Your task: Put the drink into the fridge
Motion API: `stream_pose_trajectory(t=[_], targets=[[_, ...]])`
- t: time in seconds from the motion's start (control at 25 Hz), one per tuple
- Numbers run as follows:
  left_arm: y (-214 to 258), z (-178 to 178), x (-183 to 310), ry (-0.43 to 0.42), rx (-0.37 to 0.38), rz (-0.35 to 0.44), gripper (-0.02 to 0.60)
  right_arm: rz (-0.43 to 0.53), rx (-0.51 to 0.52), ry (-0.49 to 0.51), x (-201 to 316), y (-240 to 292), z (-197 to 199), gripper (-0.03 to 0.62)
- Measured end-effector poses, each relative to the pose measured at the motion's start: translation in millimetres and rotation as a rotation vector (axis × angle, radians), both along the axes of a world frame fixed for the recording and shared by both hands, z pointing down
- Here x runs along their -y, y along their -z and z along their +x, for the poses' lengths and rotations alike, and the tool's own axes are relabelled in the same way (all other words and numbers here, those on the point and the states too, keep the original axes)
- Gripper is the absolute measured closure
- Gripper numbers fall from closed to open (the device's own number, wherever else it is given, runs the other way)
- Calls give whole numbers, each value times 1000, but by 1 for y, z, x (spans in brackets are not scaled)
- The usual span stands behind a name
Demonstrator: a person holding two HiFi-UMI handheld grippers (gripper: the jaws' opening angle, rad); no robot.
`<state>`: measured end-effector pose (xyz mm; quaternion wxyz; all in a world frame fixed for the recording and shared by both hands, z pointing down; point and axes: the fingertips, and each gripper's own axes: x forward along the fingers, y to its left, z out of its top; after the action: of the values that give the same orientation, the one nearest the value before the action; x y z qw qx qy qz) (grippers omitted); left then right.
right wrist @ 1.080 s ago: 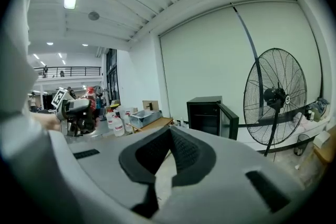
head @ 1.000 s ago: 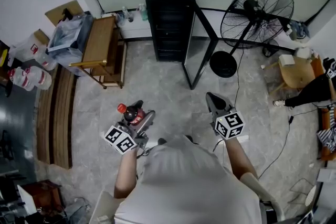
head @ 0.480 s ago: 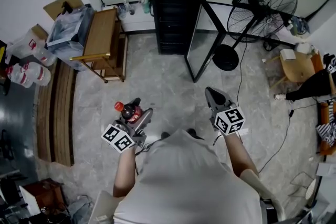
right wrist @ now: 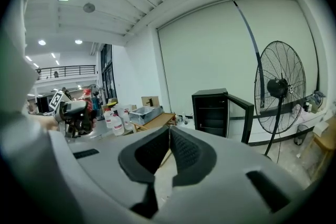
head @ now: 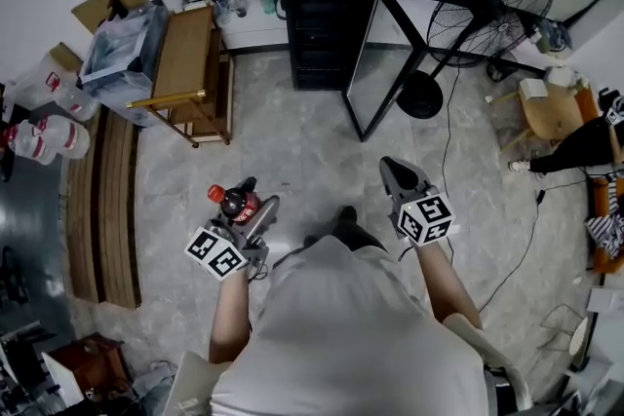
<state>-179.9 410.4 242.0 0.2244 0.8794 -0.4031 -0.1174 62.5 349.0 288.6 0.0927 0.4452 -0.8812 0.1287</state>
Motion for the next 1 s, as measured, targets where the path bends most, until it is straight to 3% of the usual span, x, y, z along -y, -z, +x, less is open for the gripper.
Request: stream_pose_trajectory(t=[0.52, 1.0], targets=[[-15, -1, 55, 26, 2, -34, 279, -47, 15, 3, 75, -25, -5, 577], [-10, 38, 188, 35, -1, -36, 278, -67, 20, 35, 214, -40, 20, 546]])
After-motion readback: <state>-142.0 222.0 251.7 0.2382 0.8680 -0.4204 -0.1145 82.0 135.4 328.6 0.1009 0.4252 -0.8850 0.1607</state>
